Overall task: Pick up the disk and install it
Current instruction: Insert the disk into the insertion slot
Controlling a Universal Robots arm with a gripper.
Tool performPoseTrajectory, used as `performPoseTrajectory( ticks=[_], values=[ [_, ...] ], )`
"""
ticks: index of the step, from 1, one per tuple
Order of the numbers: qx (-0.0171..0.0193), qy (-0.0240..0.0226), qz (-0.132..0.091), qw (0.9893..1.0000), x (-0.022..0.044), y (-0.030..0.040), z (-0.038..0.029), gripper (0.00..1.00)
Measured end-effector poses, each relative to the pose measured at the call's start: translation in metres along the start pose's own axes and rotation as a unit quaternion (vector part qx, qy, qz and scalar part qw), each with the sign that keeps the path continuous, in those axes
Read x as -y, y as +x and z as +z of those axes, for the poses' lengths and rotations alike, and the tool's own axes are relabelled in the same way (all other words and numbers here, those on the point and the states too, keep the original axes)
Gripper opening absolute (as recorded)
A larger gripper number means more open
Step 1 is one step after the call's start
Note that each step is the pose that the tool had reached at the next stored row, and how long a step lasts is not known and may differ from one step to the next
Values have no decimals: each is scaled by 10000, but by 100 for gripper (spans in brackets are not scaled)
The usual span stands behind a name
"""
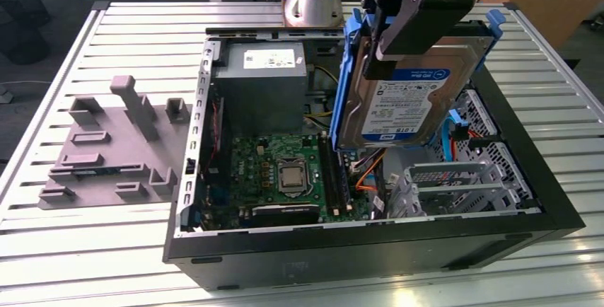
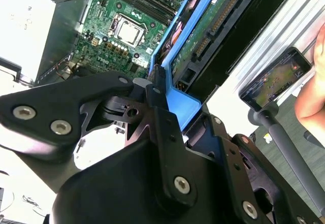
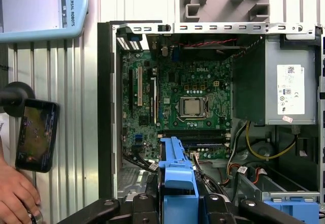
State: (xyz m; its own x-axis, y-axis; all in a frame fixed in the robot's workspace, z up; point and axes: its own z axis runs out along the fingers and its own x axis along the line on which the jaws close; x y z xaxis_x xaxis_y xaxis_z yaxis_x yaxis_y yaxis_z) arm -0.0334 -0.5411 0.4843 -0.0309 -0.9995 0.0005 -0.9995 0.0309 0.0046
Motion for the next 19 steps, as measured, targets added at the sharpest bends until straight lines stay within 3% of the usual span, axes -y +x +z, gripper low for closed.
performPoseTrajectory(
  ticks=[9,14,19],
  values=[
    [1,0,0,10000,0,3,2,36],
    [0,0,0,10000,5,77,15,36],
    [0,-2,0,10000,117,96,43,36]
  ],
)
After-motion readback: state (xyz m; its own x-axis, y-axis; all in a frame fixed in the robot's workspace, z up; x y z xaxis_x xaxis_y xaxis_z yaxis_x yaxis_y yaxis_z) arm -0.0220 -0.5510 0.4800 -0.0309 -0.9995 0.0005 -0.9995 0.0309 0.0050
